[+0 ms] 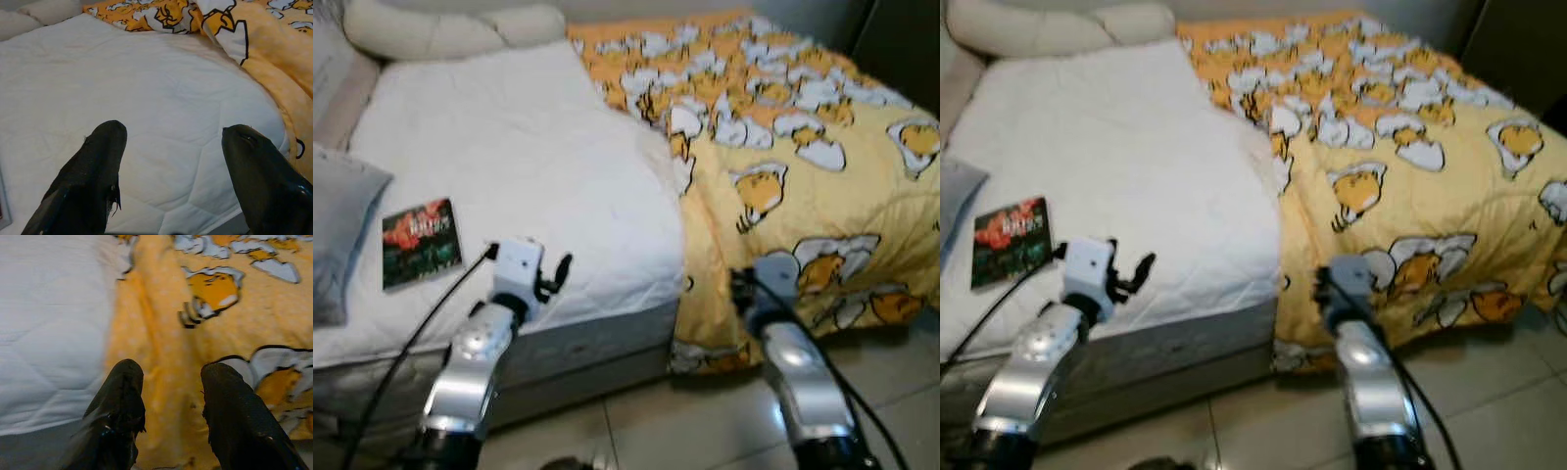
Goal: Clean up the room
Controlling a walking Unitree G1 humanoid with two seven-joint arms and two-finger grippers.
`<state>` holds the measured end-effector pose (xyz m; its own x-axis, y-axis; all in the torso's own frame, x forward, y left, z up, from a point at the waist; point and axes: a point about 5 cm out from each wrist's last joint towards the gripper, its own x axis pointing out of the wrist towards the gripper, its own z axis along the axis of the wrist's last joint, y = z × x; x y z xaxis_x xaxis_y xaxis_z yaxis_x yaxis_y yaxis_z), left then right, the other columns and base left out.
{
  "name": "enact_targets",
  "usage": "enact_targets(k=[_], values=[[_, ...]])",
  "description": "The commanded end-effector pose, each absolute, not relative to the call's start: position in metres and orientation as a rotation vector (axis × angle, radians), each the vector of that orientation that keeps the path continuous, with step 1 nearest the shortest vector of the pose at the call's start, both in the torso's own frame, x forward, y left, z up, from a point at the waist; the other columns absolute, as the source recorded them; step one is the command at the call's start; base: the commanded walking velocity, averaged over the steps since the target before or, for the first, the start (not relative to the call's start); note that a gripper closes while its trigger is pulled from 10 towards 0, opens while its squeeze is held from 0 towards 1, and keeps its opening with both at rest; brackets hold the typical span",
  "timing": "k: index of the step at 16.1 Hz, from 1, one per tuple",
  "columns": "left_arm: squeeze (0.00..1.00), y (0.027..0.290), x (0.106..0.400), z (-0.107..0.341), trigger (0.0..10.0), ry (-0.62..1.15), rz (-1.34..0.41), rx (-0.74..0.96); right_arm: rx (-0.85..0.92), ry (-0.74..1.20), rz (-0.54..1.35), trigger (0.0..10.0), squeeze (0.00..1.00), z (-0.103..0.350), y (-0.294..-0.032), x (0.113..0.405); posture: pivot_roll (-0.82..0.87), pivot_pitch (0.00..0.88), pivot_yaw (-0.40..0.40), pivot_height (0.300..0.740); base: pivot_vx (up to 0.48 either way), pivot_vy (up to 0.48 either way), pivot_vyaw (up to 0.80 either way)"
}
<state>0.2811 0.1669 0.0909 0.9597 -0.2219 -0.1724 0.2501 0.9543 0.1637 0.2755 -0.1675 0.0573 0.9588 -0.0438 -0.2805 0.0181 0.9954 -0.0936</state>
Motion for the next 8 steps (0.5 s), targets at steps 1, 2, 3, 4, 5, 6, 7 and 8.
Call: enact_targets(k=[1,2,3,4,5,6,7,8], values=[[0.00,0.1734,0.2835,0.0930,10.0,0.146,-0.218,0.201,-0.082,0.260,-0.013,10.0,0.00,0.0625,-0.1620,0.2801,-0.03,0.000,0.026,0.740,0.000,0.000,0.00],[0.00,0.1738,0.2833,0.0937,10.0,0.137,-0.220,0.186,-0.079,0.252,-0.004,10.0,0.00,0.0634,-0.1609,0.2801,-0.03,0.000,0.026,0.740,0.000,0.000,0.00],[0.00,0.1737,0.2830,0.0940,10.0,0.134,-0.220,0.181,-0.084,0.251,0.002,10.0,0.00,0.0634,-0.1604,0.2795,-0.03,0.000,0.025,0.740,0.000,0.000,0.00],[0.00,0.1733,0.2819,0.0931,10.0,0.135,-0.223,0.176,-0.093,0.252,0.012,10.0,0.00,0.0626,-0.1594,0.2786,-0.03,0.000,0.022,0.740,0.259,0.000,0.00],[0.00,0.1733,0.2818,0.0925,10.0,0.135,-0.224,0.176,-0.097,0.252,0.014,10.0,0.00,0.0624,-0.1592,0.2788,-0.03,0.000,0.022,0.740,0.274,0.000,0.00],[0.00,0.1728,0.2812,0.0911,10.0,0.138,-0.227,0.174,-0.117,0.252,0.026,10.0,0.00,0.0624,-0.1591,0.2793,-0.03,0.000,0.020,0.740,0.285,0.000,0.00],[0.00,0.1725,0.2808,0.0906,10.0,0.139,-0.229,0.174,-0.118,0.252,0.027,10.0,0.00,0.0624,-0.1592,0.2796,-0.03,0.000,0.020,0.740,0.289,0.000,0.00],[0.00,0.1721,0.2804,0.0899,10.0,0.141,-0.233,0.175,-0.115,0.251,0.025,10.0,0.00,0.0625,-0.1596,0.2799,-0.03,0.000,0.019,0.740,0.296,0.000,0.00]])
